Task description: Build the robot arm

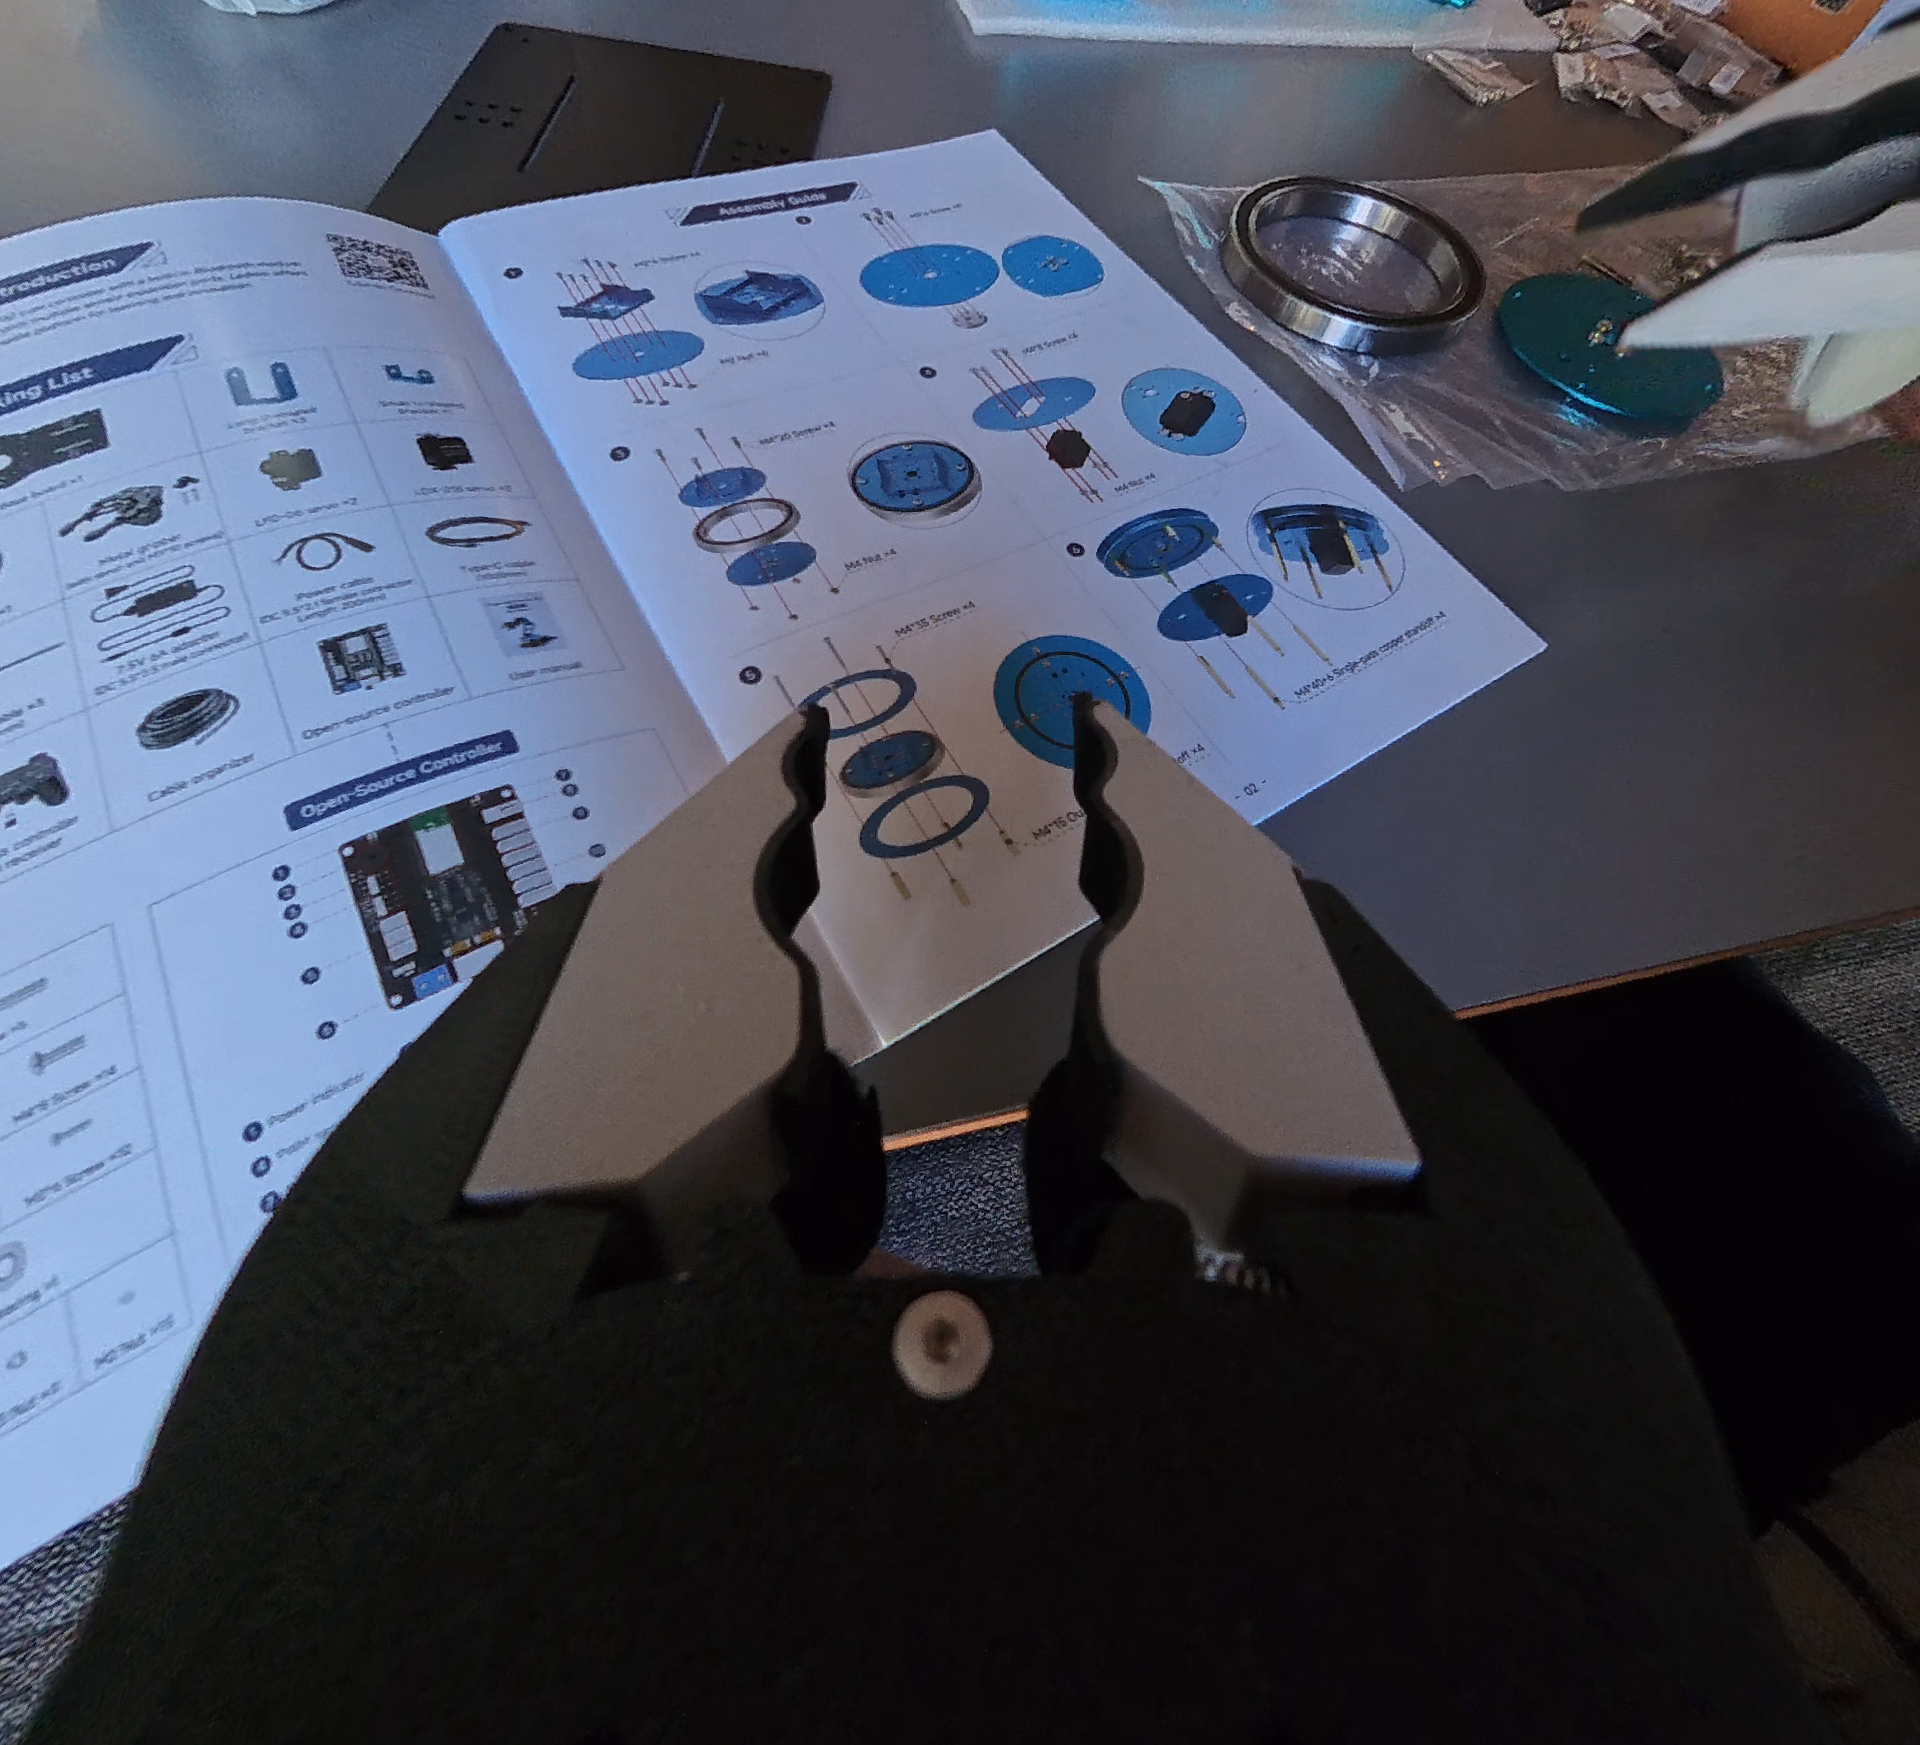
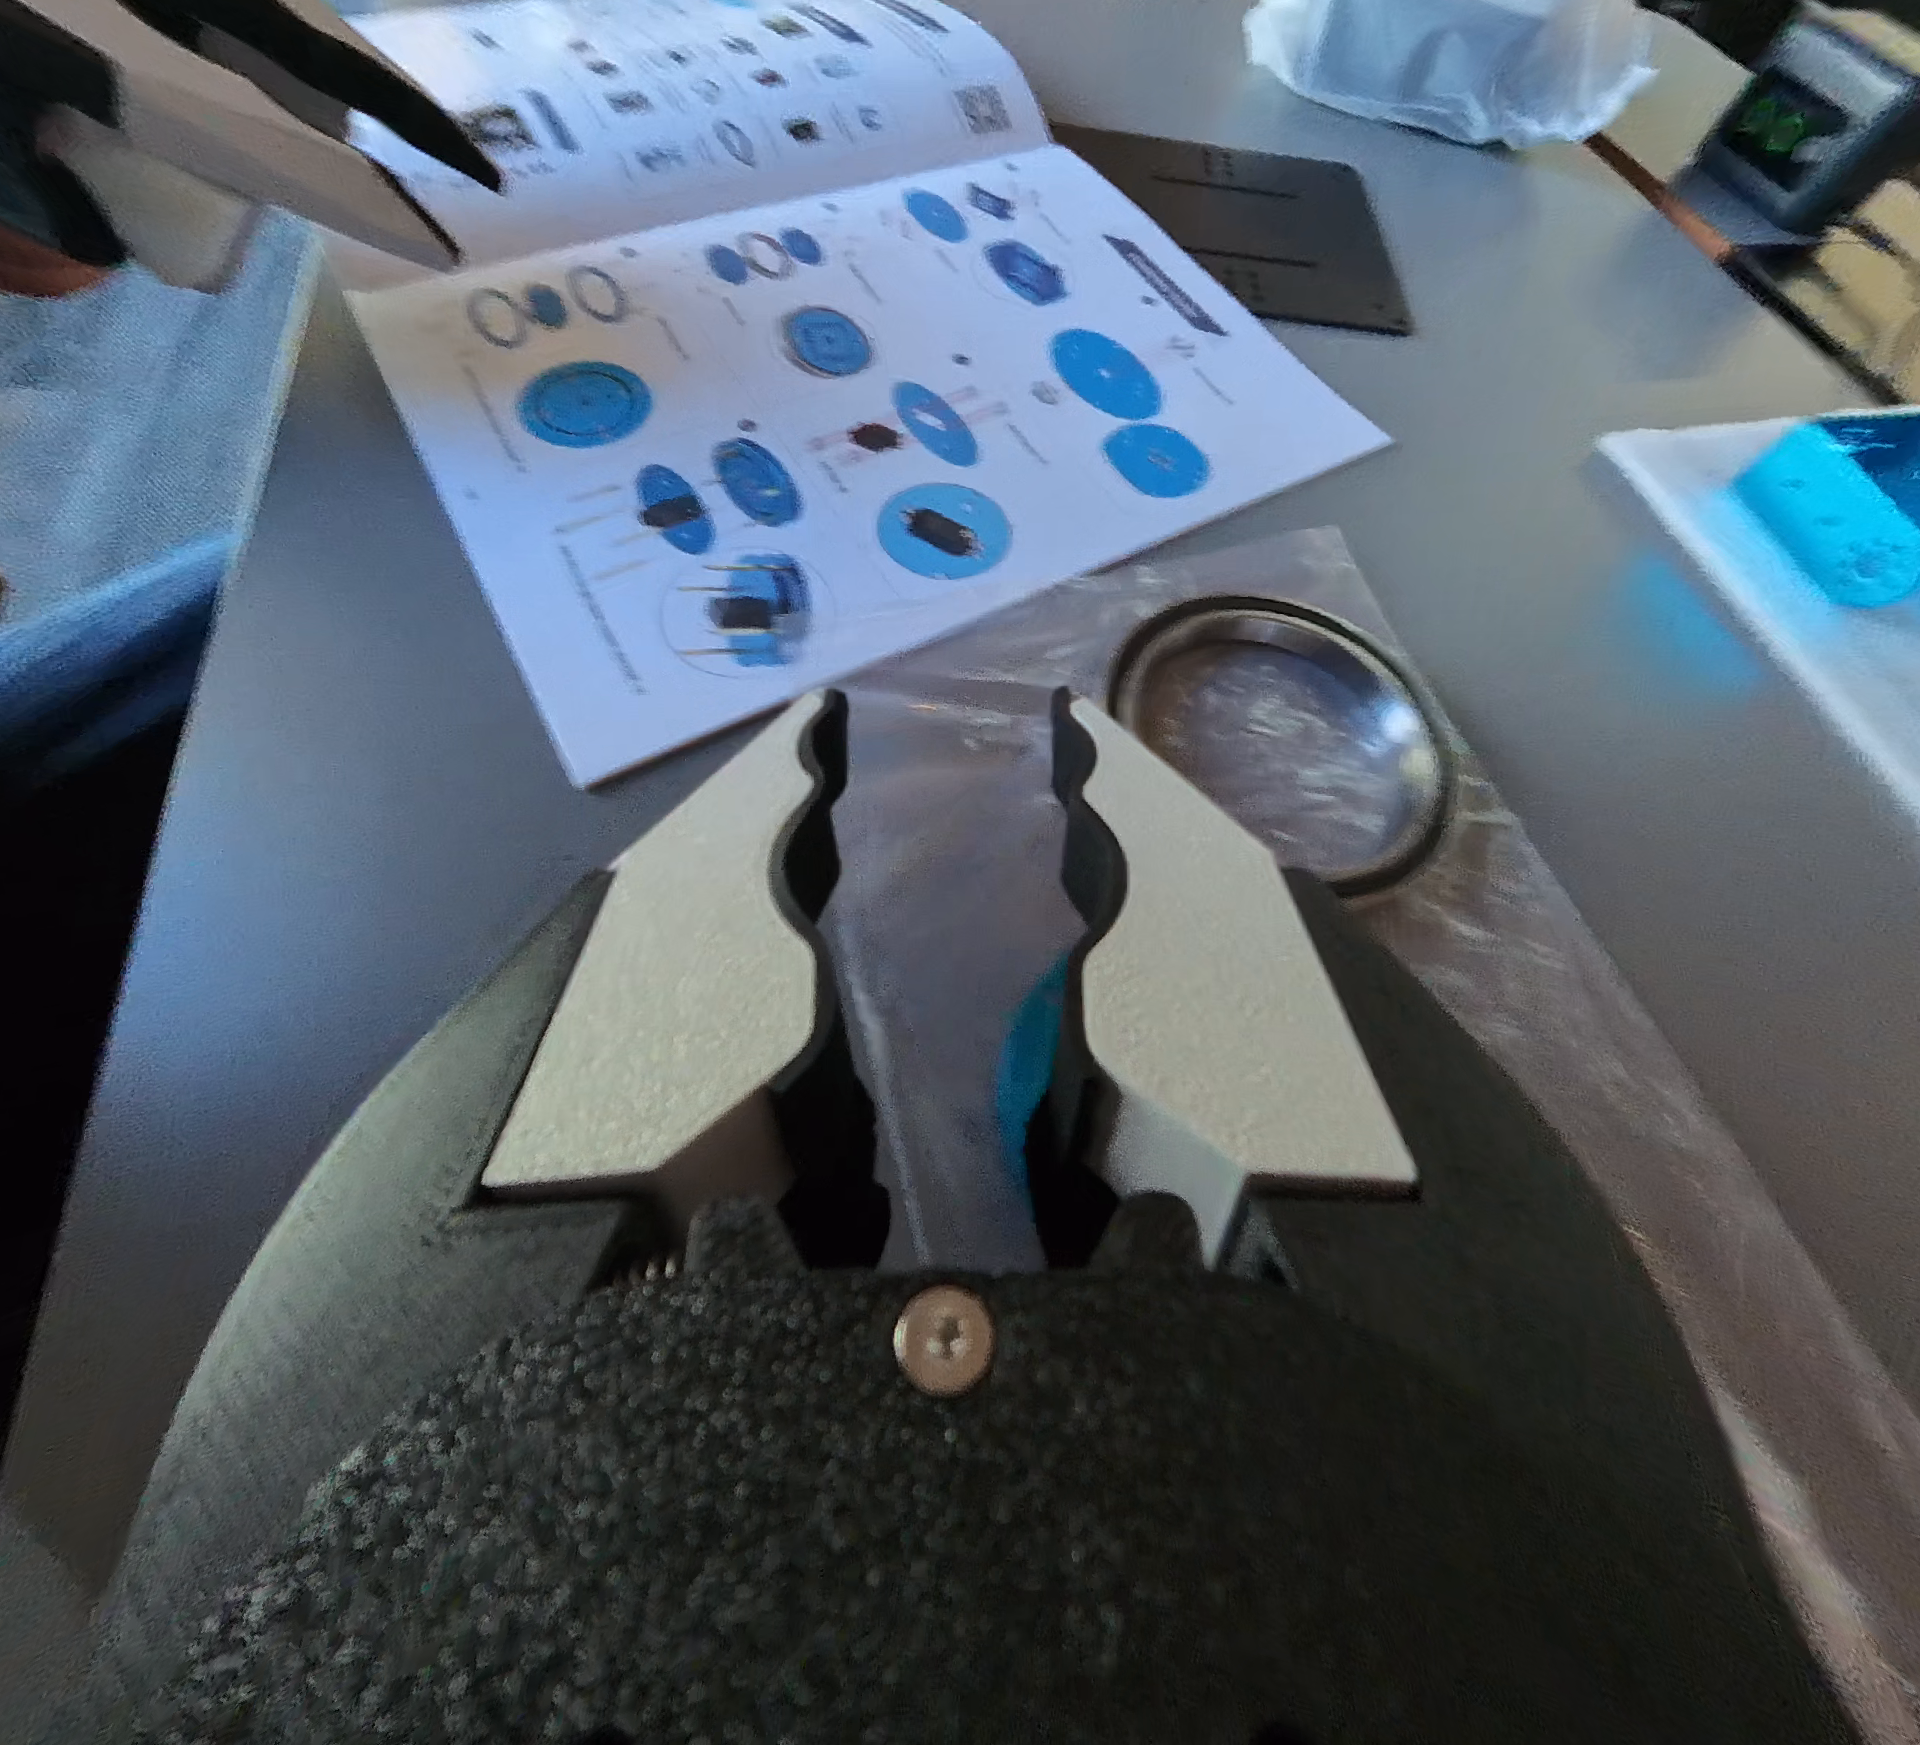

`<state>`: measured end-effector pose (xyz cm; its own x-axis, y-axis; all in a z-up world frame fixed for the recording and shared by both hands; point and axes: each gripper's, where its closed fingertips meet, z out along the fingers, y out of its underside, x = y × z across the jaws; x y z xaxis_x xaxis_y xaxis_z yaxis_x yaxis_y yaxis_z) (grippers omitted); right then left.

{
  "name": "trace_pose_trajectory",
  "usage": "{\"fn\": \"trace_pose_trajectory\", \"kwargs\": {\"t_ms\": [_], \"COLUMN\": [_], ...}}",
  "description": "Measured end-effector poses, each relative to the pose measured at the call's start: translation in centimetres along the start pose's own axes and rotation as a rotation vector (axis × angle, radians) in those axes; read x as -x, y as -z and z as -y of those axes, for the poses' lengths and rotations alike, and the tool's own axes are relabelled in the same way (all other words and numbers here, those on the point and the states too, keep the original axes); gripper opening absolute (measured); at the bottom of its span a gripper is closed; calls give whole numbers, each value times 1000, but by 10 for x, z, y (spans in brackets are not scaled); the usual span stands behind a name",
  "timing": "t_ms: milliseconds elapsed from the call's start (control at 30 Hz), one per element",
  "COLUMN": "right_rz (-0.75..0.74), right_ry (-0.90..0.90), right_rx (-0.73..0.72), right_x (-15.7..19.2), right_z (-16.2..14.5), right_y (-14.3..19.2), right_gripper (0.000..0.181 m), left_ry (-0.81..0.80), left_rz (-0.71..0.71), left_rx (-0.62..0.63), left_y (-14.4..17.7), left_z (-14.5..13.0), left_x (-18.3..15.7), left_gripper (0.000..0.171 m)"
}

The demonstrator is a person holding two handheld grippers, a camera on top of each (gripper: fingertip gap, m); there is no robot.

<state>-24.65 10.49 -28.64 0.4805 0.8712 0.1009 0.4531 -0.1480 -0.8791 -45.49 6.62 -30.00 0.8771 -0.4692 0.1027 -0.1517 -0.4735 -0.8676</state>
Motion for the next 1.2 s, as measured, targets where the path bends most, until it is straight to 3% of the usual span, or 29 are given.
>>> {"fn": "trace_pose_trajectory", "kwargs": {"t_ms": [133,233,333,433,567,867,1200], "right_rz": [-52,2,25,38,80,51,71], "right_ry": [1,5,47,24,33,24,-27], "right_rx": [88,246,326,319,355,311,352], "right_x": [-32,-41,-46,-48,-40,-46,-49], "right_z": [4,-24,-54,-66,-74,-66,-79], "right_y": [28,41,44,40,32,31,28], "right_gripper": [54,77,83,77,83,82,82], "left_ry": [-4,-23,-39,-58,-75,-104,-131], "left_rz": [-19,-34,-46,-56,-64,-106,-135], "left_rx": [-13,-26,-39,-53,-68,-108,-140], "left_y": [0,2,5,9,13,22,36], "left_z": [4,9,13,17,21,32,37], "left_x": [-3,-9,-17,-26,-37,-61,-80], "left_gripper": [48,48,48,48,48,48,48]}}
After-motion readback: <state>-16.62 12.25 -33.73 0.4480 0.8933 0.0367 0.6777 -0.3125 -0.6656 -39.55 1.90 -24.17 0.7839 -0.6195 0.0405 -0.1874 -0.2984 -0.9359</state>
